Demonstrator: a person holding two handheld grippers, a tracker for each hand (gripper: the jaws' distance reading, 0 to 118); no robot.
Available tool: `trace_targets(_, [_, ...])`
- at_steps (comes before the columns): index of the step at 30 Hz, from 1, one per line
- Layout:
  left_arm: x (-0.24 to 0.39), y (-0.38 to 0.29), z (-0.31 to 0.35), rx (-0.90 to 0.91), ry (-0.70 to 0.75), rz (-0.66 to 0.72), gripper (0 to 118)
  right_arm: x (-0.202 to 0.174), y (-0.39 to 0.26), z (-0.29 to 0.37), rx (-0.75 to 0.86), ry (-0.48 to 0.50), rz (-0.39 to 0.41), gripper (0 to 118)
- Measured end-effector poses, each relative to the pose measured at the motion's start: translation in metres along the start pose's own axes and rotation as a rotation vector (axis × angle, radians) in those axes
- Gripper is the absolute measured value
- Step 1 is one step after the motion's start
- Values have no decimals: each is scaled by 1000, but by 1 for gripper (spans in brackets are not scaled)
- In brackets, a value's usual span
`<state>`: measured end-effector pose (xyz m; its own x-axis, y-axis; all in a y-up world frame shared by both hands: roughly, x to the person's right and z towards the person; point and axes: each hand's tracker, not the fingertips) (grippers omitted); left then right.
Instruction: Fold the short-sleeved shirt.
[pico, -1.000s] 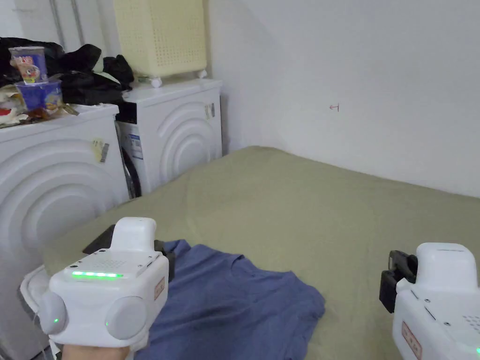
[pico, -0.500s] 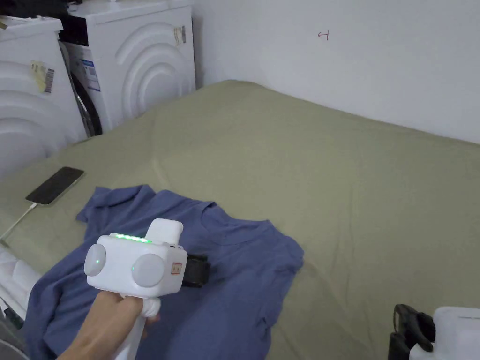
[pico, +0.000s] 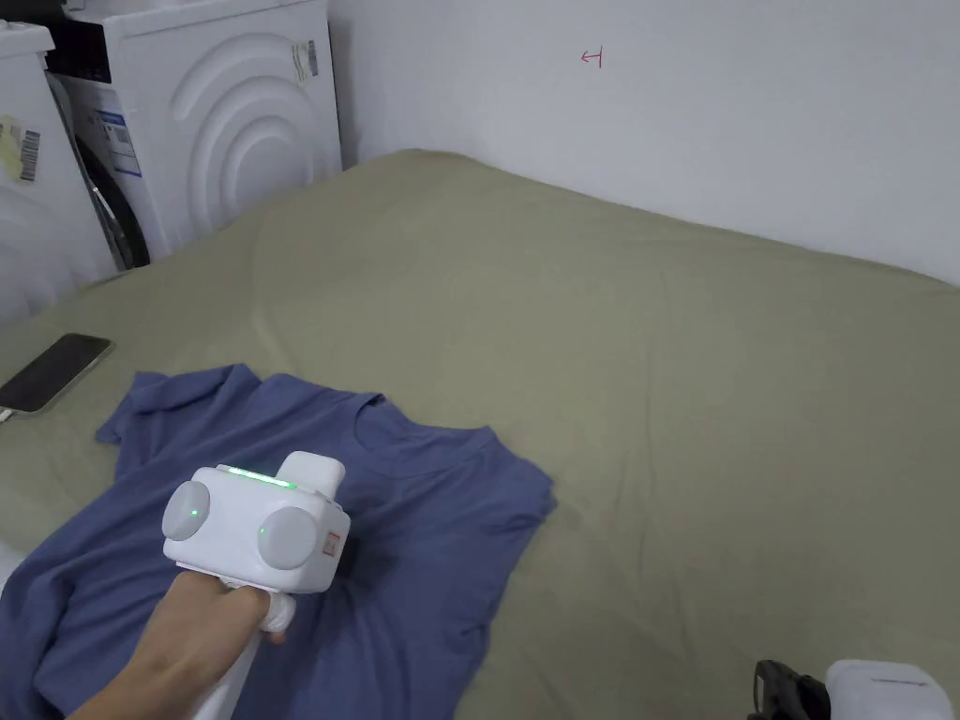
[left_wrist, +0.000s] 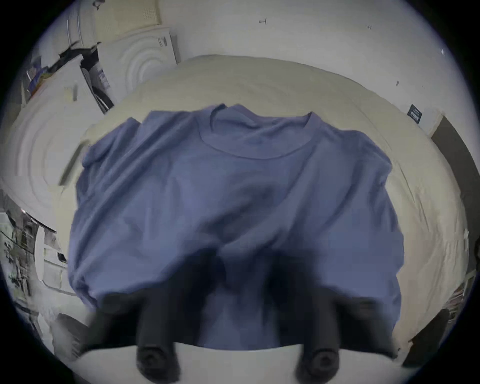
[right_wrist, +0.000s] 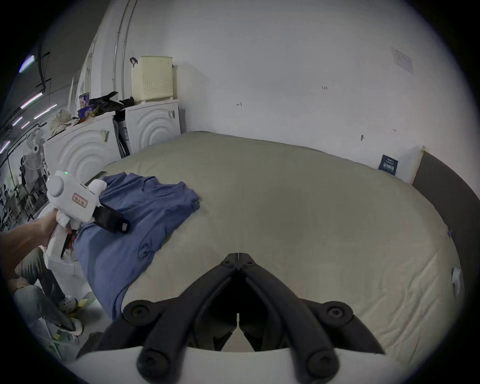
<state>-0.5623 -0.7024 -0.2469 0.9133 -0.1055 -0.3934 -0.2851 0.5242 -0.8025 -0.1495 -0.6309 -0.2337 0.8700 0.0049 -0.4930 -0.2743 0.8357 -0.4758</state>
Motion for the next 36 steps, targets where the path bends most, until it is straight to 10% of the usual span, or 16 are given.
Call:
trace_targets(15, [84, 62, 145, 251, -117, -73, 0, 90, -26, 104, 72, -178, -128, 0])
trace_targets(36, [483, 86, 219, 309, -703, -524, 0, 202, -71, 174, 61, -461, -317, 0])
